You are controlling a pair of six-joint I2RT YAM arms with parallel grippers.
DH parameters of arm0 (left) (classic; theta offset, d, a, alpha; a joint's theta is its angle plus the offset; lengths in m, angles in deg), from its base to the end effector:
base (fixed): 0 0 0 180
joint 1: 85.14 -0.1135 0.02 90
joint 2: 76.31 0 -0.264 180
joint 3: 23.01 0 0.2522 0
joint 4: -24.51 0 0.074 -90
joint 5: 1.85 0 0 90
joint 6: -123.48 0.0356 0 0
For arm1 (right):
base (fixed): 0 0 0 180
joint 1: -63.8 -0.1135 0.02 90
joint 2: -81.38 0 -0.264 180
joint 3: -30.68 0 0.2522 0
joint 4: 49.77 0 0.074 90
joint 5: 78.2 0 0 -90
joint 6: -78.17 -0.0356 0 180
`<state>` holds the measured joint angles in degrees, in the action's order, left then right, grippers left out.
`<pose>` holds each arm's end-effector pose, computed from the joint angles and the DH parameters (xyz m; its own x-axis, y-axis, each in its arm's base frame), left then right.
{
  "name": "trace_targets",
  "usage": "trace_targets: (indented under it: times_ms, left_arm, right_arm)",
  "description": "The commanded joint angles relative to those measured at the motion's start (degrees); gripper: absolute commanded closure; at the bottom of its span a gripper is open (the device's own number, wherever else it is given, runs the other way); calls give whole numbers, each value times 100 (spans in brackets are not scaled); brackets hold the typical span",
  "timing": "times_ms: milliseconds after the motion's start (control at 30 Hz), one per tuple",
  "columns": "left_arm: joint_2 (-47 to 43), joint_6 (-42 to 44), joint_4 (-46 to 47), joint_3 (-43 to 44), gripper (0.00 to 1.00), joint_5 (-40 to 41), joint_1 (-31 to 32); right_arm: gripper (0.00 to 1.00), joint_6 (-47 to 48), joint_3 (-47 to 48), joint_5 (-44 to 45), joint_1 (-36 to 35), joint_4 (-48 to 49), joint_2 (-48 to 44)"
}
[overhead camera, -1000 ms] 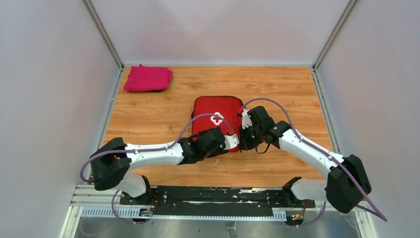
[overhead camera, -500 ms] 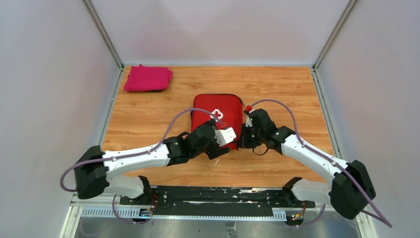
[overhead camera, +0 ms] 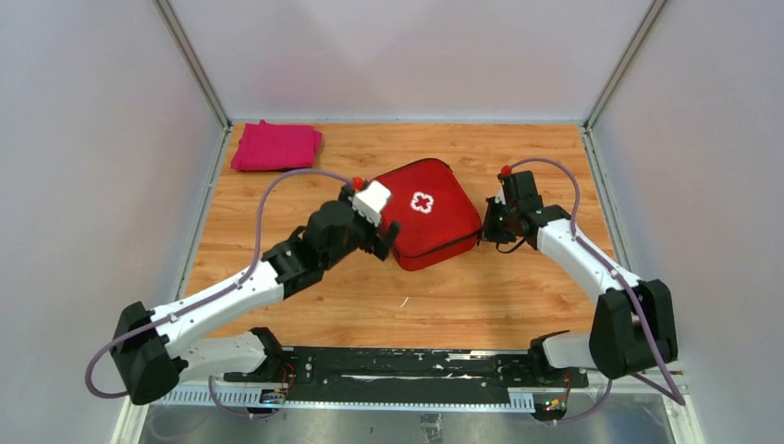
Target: Organize the medicine kit
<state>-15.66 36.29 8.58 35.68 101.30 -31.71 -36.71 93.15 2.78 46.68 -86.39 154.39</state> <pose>0.1531 -0.1928 0.3016 -0.1508 0.2834 -0.9471 0.6613 0.7411 0.1165 0.2516 0.0834 0.2398 -0.8009 0.1881 -0.5685 -0.0613 0.9186 0.3904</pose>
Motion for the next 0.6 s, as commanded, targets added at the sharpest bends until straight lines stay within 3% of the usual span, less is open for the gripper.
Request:
trace_targets:
  times_ms: [0, 100, 300, 567]
  left_arm:
    - [538, -1364, -310, 671, 0, -449, -1143]
    - [1092, -1896, -634, 1137, 0, -863, -1673]
    - [1882, -2774, -216, 1366, 0, -1385, -2335]
    - [3713, -2392, -742, 2751, 2, -2323, -2930]
  right_arm:
    - [100, 587, 687, -213, 221, -259, 457]
    - [100, 699, 835, -416, 223, -388, 641]
    - [100, 868, 710, -682, 227, -411, 670]
    - [100, 1006, 745, -875, 227, -540, 740]
